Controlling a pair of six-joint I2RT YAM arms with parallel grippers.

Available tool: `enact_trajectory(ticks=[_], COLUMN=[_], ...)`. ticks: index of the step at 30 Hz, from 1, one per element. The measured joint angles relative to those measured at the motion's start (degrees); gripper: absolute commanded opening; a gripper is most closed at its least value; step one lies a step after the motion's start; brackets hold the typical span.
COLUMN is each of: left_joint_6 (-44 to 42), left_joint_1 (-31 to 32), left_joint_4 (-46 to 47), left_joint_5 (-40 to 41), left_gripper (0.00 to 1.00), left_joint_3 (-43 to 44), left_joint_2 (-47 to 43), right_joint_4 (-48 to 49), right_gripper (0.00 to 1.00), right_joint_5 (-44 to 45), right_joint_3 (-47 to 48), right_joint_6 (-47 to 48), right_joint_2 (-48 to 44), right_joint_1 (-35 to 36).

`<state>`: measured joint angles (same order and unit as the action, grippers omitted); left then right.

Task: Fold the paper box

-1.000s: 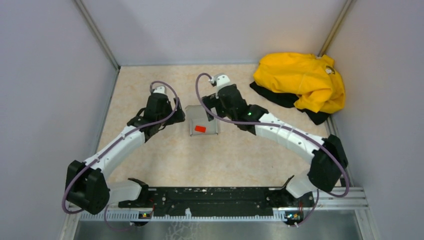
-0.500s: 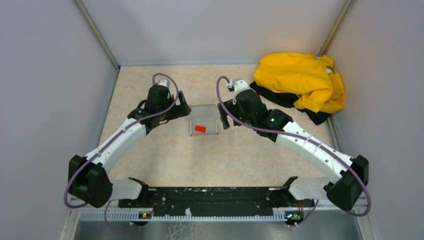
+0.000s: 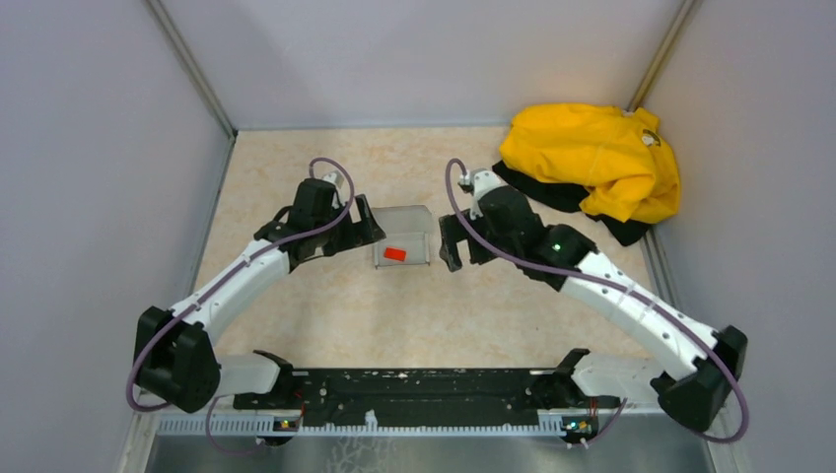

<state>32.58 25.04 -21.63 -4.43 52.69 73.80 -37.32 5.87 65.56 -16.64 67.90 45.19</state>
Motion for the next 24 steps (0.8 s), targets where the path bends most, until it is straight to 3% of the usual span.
enact_trajectory(ticks=[9,16,24], left_joint_6=[-2.05,-4.74,-5.66], left_joint_1=[2.01,2.25,2.25], left_joint_4=[-3.28,-5.92,-4.33], left_joint_5=[-3.69,-4.15,-3.69], left_gripper=[0.99,0.99,0.99], left_joint_3=[5.4,9.11,6.51], left_joint_2=[4.35,6.29,3.87], right_joint_4=[0.04,1.29,3.65], right_gripper=[0.99,0.99,0.98], right_joint_5=[-5.92,-9.44,-10.27], right_joint_3=[-11.63,-14.88,-5.42], right_joint_6=[-4.85,-5.92,-4.66], right_joint_2=[-16.0,-14.99,-4.33], right_joint_1=[0.0,0.0,0.0])
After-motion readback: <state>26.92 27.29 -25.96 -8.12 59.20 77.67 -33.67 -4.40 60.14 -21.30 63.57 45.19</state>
